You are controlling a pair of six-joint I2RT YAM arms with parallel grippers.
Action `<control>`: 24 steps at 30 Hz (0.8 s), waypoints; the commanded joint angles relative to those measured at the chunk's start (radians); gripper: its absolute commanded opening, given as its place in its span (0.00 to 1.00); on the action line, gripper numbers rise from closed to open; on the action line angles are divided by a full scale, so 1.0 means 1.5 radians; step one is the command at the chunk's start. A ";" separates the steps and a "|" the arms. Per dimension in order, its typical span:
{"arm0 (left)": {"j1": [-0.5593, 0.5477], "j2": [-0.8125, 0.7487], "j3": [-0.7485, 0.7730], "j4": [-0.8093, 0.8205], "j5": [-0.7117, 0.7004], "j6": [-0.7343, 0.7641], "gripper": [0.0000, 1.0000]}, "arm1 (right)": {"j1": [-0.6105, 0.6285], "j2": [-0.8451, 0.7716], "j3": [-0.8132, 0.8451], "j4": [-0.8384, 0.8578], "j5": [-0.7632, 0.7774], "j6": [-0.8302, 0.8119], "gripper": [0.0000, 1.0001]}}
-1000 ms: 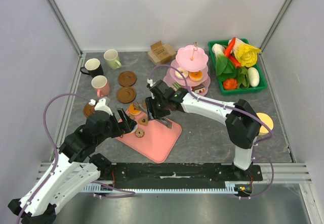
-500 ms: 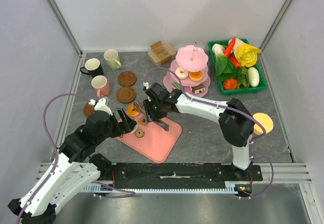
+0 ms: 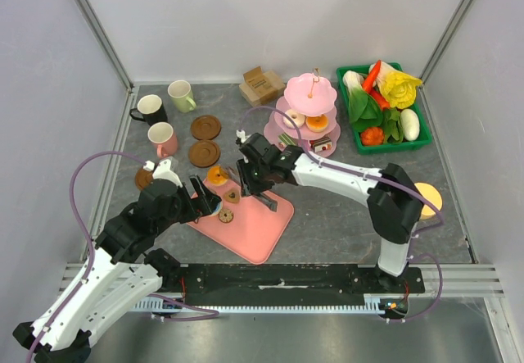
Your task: Serve the afternoon tea
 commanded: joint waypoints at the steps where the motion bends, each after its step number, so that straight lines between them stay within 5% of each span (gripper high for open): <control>1: -0.001 0.003 -0.001 0.013 0.003 -0.012 0.95 | 0.003 -0.112 -0.039 0.036 0.032 0.018 0.36; 8: 0.000 0.006 -0.001 0.021 0.008 -0.012 0.95 | -0.020 -0.270 -0.128 0.036 0.104 0.046 0.35; 16: 0.000 0.000 -0.017 0.042 0.017 -0.016 0.95 | -0.154 -0.452 -0.124 0.034 0.095 0.043 0.33; 24: 0.000 0.013 -0.015 0.043 0.021 -0.014 0.95 | -0.326 -0.455 -0.009 -0.057 0.164 0.024 0.34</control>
